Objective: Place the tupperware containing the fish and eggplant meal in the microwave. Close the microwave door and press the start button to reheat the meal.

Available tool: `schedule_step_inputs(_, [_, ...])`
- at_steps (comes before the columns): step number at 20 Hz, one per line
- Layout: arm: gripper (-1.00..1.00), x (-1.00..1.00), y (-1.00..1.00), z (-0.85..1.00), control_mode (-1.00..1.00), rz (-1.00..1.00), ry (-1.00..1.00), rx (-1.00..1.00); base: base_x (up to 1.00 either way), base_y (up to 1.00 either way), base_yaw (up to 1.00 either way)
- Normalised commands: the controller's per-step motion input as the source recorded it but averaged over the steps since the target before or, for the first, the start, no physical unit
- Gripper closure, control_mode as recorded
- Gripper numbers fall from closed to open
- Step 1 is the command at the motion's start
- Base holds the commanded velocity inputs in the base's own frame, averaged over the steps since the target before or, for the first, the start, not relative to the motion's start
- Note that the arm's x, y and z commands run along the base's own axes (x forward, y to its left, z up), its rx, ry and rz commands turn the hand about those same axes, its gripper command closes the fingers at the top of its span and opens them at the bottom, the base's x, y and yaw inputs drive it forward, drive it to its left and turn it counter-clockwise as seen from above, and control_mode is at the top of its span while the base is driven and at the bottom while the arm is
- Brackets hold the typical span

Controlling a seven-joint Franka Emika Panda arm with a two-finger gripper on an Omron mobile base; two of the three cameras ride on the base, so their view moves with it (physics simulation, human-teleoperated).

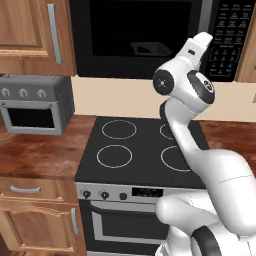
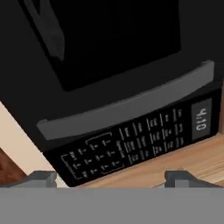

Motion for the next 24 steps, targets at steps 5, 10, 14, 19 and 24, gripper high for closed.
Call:
schedule_step_inputs(5, [-1.00,-0.84,0.00,0.06,-1.00,0.00,-0.40,0.38,0.00,0.00,0.00])
schedule_step_inputs(10, [-1.00,-0.75,0.00,0.12,-1.00,0.00,-0.33,0.42,0.00,0.00,0.00])
schedule_step_inputs(14, [-1.00,-0.51,-0.11,0.17,-1.00,0.03,-0.17,0.48,0.00,0.00,0.00])
schedule_step_inputs(19, [-1.00,-0.55,-0.28,-0.02,-1.00,0.17,-0.14,0.47,0.00,0.00,0.00])
schedule_step_inputs(24, [-1.00,-0.46,-0.01,-0.28,-1.00,0.21,-0.24,0.30,0.00,0.00,0.00])
